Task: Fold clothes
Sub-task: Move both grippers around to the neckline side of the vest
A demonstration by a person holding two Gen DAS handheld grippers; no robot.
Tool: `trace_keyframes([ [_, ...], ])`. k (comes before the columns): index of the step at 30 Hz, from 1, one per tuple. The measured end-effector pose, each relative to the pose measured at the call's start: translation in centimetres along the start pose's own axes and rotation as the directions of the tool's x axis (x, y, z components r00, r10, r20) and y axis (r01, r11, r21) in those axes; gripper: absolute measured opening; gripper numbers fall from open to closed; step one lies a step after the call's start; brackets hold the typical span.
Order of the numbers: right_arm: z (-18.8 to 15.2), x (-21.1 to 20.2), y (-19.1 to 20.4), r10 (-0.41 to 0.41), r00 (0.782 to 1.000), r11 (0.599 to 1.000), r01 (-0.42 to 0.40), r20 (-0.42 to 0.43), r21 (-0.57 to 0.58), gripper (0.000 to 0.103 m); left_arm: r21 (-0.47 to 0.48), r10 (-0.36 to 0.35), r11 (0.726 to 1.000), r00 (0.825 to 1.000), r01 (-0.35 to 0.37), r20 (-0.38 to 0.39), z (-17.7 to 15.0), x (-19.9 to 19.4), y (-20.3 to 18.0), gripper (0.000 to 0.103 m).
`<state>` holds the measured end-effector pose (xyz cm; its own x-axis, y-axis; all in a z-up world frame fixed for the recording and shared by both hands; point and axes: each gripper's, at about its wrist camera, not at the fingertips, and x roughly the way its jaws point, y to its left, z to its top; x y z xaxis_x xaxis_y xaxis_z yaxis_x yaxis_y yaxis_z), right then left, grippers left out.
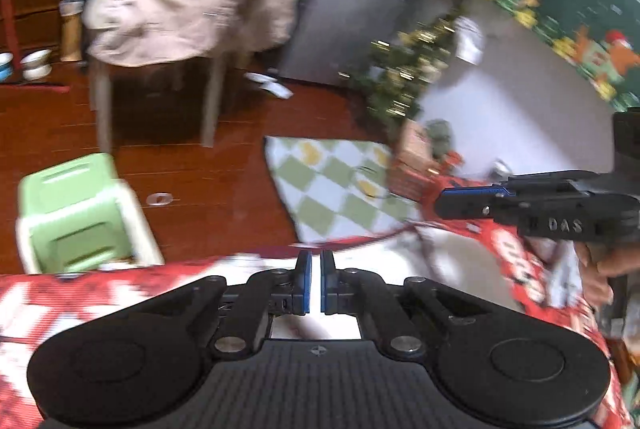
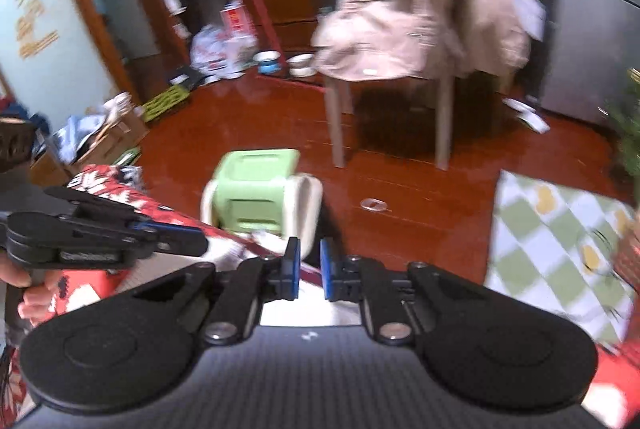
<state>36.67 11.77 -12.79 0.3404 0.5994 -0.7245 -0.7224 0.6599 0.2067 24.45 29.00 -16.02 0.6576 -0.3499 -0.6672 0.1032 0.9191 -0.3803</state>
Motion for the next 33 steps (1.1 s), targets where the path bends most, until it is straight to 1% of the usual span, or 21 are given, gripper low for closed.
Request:
trace_keyframes([
  [1,-0.9,-1.4,-1.8,-0.025,1.000,0.999,0.025,-0.008,0.029,0.011,0.016,-0.014,1.000,1.000,0.015,-0.011,-0.1,0.8,-1.0,0.002],
  [3,-3.1,-3.6,-4.6,-0.065,0.997,0.997,0.066,-0.033,0.044,0.011,0.049,-0.042,0.998,0.999,0.044,-0.034,-0.2,2.4,-3.1,0.002],
  [6,-6.3,-5.0,-7.0,-0.095,0.993,0.994,0.098,-0.072,0.039,0.011,0.096,-0.083,0.991,0.994,0.090,-0.069,-0.3,4.9,-6.2,0.002],
  [9,-8.6,-5.6,-7.9,-0.054,0.996,0.998,0.056,-0.067,0.027,0.011,0.141,-0.122,0.981,0.987,0.136,-0.107,-0.5,7.3,-9.3,0.004],
  [10,-9.2,-5.7,-7.8,-0.037,0.997,0.999,0.037,-0.061,0.007,0.011,0.155,-0.115,0.979,0.986,0.133,-0.118,-0.6,8.1,-10.0,0.004],
  [12,-9.8,-5.0,-7.3,-0.025,0.997,0.999,0.022,-0.077,-0.042,0.011,0.175,-0.073,0.980,0.988,0.097,-0.135,-1.1,9.6,-10.6,0.004],
  [14,-10.1,-4.1,-7.0,-0.036,0.996,0.997,0.029,-0.084,-0.073,0.011,0.177,-0.051,0.981,0.990,0.074,-0.133,-1.2,10.5,-10.5,0.004],
  [17,-9.4,-2.7,-7.3,-0.056,0.997,0.996,0.052,-0.052,-0.069,0.009,0.195,-0.034,0.979,0.994,0.053,-0.101,-0.6,11.4,-10.3,0.004],
  [18,-9.1,-2.2,-7.5,-0.067,0.997,0.997,0.065,-0.039,-0.050,0.009,0.199,-0.026,0.979,0.995,0.044,-0.094,-0.3,11.8,-10.3,0.004],
  [20,-8.3,-1.2,-8.2,-0.091,0.996,0.996,0.091,-0.012,-0.002,0.005,0.188,-0.014,0.982,0.996,0.031,-0.090,0.3,12.5,-10.4,0.004],
  [21,-8.1,-0.8,-8.6,-0.096,0.995,0.995,0.096,-0.002,0.020,0.005,0.180,-0.008,0.983,0.996,0.024,-0.089,0.7,12.8,-10.4,0.004],
  [22,-7.8,-0.4,-9.0,-0.098,0.995,0.994,0.098,0.007,0.043,0.002,0.177,-0.002,0.984,0.996,0.017,-0.085,1.0,13.1,-10.5,0.004],
  [23,-7.6,0.0,-9.5,-0.101,0.995,0.993,0.100,0.016,0.065,0.001,0.177,0.002,0.984,0.997,0.013,-0.082,1.3,13.4,-10.7,0.004],
  [26,-7.1,1.0,-10.8,-0.103,0.994,0.986,0.099,0.027,0.131,0.003,0.151,0.006,0.989,0.997,0.006,-0.079,2.1,14.0,-10.7,0.004],
  [27,-7.0,0.9,-11.1,-0.110,0.993,0.984,0.104,0.034,0.148,0.003,0.142,0.017,0.990,0.997,-0.007,-0.070,2.4,13.9,-10.6,0.004],
  [28,-6.9,0.6,-11.3,-0.119,0.992,0.980,0.111,0.042,0.164,0.007,0.139,0.025,0.990,0.999,-0.019,-0.042,2.6,13.4,-10.7,0.004],
  [29,-6.8,0.2,-11.7,-0.113,0.992,0.980,0.102,0.058,0.174,0.007,0.131,0.012,0.991,1.000,-0.009,-0.019,2.7,12.6,-10.7,0.005],
  [30,-6.9,-0.5,-11.8,-0.094,0.993,0.981,0.080,0.071,0.177,0.007,0.118,-0.017,0.993,1.000,0.018,-0.008,2.8,11.9,-10.6,0.005],
  [31,-7.1,-1.3,-11.8,-0.072,0.994,0.982,0.056,0.083,0.179,0.007,0.110,-0.042,0.993,0.999,0.043,-0.004,2.8,11.2,-10.5,0.005],
  [32,-7.2,-2.0,-11.8,-0.050,0.994,0.983,0.033,0.095,0.180,0.007,0.111,-0.056,0.992,0.998,0.057,-0.009,2.7,10.5,-10.3,0.005],
  [33,-7.5,-2.7,-11.5,-0.029,0.995,0.987,0.014,0.090,0.159,0.007,0.117,-0.063,0.991,0.998,0.064,-0.017,2.4,9.9,-10.2,0.005],
])
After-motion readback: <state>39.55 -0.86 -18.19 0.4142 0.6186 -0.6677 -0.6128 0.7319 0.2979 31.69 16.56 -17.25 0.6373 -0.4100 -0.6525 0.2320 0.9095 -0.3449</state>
